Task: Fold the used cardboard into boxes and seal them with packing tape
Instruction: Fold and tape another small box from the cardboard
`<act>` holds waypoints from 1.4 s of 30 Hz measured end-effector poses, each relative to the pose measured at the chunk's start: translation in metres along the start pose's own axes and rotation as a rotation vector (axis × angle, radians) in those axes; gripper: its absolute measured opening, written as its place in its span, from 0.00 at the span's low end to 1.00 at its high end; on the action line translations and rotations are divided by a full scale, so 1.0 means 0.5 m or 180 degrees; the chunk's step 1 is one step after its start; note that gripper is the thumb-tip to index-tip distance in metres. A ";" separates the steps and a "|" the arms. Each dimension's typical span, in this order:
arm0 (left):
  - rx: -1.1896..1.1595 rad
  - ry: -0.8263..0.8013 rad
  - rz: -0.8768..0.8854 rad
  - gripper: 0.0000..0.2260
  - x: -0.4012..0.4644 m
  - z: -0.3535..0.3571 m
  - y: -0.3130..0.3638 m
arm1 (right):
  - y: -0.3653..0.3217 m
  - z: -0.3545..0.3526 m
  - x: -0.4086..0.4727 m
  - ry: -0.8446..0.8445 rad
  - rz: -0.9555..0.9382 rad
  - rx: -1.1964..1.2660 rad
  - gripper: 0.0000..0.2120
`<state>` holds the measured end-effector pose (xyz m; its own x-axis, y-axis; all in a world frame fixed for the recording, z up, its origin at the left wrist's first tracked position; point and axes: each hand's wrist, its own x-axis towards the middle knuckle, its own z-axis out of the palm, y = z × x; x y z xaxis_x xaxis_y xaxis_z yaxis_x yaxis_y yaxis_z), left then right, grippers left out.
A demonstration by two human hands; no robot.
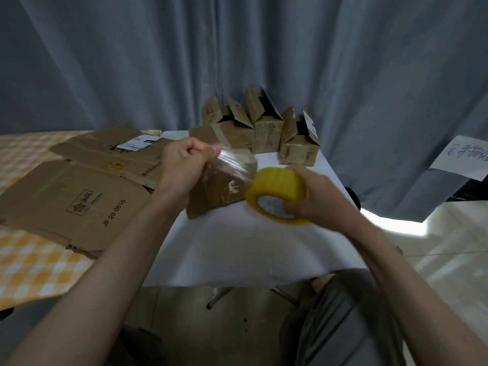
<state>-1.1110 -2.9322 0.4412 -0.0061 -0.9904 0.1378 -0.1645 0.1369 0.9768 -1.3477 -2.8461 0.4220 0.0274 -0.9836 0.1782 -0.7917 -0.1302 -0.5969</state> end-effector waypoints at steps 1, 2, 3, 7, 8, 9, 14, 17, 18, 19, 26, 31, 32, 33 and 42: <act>-0.0110 0.0145 -0.0078 0.08 -0.001 -0.003 -0.006 | 0.004 -0.020 0.015 0.0082 -0.0023 -0.0245 0.27; -0.0242 0.0254 -0.0159 0.08 -0.004 -0.002 -0.015 | 0.010 -0.038 0.029 0.0224 -0.0005 -0.0405 0.25; -0.0401 0.0341 -0.0249 0.08 -0.008 0.000 -0.025 | 0.016 -0.052 0.041 0.0414 0.0005 -0.0517 0.23; -0.0738 0.0607 -0.0484 0.09 -0.027 0.025 -0.057 | 0.030 -0.064 0.100 0.0948 -0.0337 -0.1439 0.24; -0.0808 0.0679 -0.0509 0.10 -0.029 0.030 -0.062 | 0.030 -0.060 0.115 0.0997 -0.0421 -0.1634 0.25; -0.0897 0.0751 -0.0528 0.10 -0.030 0.034 -0.065 | 0.031 -0.054 0.127 0.1026 -0.0479 -0.1776 0.26; -0.1016 0.0968 -0.0694 0.09 -0.029 0.035 -0.080 | 0.033 -0.031 0.172 0.0875 -0.0762 -0.2107 0.27; -0.1080 0.1065 -0.0745 0.10 -0.030 0.020 -0.096 | 0.039 -0.025 0.189 0.0693 -0.0949 -0.2466 0.28; -0.1036 0.1049 -0.0735 0.10 -0.029 0.016 -0.099 | 0.044 -0.025 0.192 0.0617 -0.0977 -0.2533 0.28; -0.0990 0.1015 -0.0737 0.09 -0.027 0.016 -0.099 | 0.051 -0.026 0.194 0.0555 -0.0973 -0.2551 0.28; -0.0962 0.0907 -0.0901 0.09 -0.017 0.026 -0.108 | 0.086 -0.011 0.201 0.0407 -0.0842 -0.2515 0.27; -0.0871 0.0886 -0.0920 0.10 -0.013 0.020 -0.132 | 0.095 0.007 0.213 0.0243 -0.0818 -0.2496 0.27; -0.0827 0.0827 -0.0936 0.10 -0.014 0.021 -0.137 | 0.100 0.012 0.214 0.0207 -0.0799 -0.2498 0.27; -0.0756 0.0769 -0.0935 0.12 -0.015 0.021 -0.143 | 0.105 0.018 0.215 0.0170 -0.0779 -0.2499 0.27; 0.1808 0.1212 0.0828 0.16 -0.016 0.018 -0.128 | 0.126 0.036 0.229 -0.0026 -0.0644 -0.2293 0.28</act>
<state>-1.1094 -2.9334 0.3759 0.2117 -0.8384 0.5023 -0.6914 0.2348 0.6832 -1.3836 -2.9692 0.3904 0.2174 -0.9504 0.2226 -0.9744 -0.1977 0.1074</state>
